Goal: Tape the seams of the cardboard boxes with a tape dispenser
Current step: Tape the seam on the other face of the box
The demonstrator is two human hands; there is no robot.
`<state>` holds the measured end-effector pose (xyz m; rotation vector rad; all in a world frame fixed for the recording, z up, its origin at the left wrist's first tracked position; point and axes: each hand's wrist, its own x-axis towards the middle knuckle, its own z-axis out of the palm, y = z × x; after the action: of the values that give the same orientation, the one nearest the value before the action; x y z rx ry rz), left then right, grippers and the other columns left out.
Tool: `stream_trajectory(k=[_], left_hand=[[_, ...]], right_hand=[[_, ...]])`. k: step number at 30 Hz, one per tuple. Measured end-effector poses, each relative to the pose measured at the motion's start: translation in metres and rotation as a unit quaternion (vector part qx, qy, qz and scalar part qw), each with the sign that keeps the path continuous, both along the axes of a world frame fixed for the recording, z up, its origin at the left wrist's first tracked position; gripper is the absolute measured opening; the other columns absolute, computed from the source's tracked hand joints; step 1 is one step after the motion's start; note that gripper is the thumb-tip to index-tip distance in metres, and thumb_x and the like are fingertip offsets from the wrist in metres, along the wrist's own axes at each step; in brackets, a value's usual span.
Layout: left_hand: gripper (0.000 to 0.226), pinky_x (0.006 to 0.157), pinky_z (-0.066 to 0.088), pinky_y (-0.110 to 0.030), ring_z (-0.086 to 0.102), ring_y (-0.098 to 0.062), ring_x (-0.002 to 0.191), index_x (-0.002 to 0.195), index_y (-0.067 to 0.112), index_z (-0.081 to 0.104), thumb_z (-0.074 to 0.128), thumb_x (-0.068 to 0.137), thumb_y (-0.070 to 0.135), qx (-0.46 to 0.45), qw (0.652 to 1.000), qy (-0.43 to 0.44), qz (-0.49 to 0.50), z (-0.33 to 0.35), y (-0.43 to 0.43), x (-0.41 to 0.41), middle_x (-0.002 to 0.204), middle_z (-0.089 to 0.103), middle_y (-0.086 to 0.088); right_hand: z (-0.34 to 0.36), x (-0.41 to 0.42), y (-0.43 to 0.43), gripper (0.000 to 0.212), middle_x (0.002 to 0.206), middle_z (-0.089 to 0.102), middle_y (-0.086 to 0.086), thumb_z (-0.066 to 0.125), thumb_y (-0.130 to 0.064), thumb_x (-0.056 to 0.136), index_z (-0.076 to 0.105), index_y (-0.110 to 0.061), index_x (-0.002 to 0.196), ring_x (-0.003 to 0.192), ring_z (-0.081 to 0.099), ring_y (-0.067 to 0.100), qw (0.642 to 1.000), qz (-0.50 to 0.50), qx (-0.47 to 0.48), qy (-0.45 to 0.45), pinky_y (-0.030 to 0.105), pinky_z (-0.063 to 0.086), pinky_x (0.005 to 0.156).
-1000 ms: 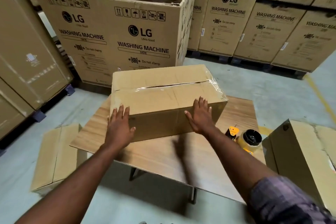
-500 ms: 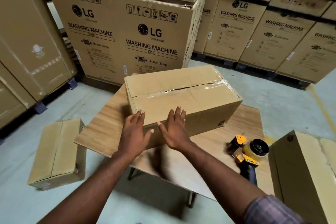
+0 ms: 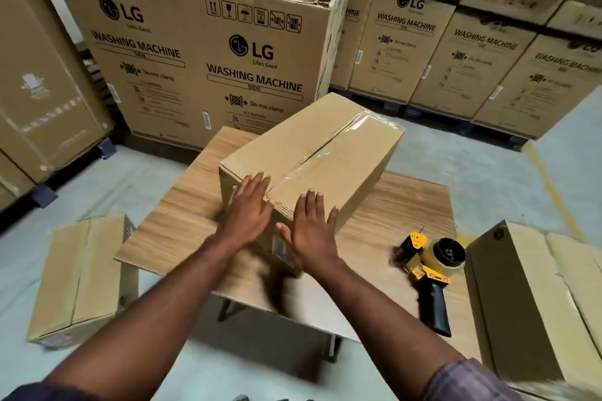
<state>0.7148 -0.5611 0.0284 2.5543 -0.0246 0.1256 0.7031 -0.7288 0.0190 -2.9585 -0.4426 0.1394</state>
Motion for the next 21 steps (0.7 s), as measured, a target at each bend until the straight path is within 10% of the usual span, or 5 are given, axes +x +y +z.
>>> stream_trajectory(k=[7,12,21], left_hand=[[0.062,0.125,0.004,-0.05,0.022,-0.02,0.15,0.157,0.024,0.029,0.039,0.103,0.051,0.128,0.991,-0.005,-0.038,-0.006,-0.012,-0.013,0.164,0.025,0.004],[0.062,0.123,0.009,-0.047,0.04,-0.027,0.136,0.15,0.02,0.044,0.053,0.094,0.047,0.126,0.987,-0.064,-0.072,-0.019,-0.065,-0.031,0.152,0.045,-0.003],[0.061,0.114,0.033,-0.055,0.038,-0.027,0.126,0.144,0.014,0.051,0.054,0.09,0.042,0.062,0.993,-0.103,-0.017,-0.027,-0.085,-0.046,0.144,0.05,-0.005]], right_hand=[[0.004,0.021,-0.096,0.066,0.171,-0.003,0.004,0.03,-0.047,0.109,0.011,-0.016,0.164,0.158,-0.004,0.022,0.992,0.128,-0.003,-0.003,0.055,0.005,0.126],[0.008,0.011,-0.155,0.068,0.168,-0.011,-0.008,0.027,-0.053,0.106,0.008,-0.024,0.164,0.155,-0.011,0.011,0.997,0.042,0.056,0.034,0.054,0.002,0.126],[-0.013,-0.004,-0.157,0.055,0.165,0.029,0.008,0.057,-0.019,0.103,0.04,-0.006,0.154,0.155,0.018,0.026,0.976,0.0,0.21,-0.065,0.035,0.021,0.125]])
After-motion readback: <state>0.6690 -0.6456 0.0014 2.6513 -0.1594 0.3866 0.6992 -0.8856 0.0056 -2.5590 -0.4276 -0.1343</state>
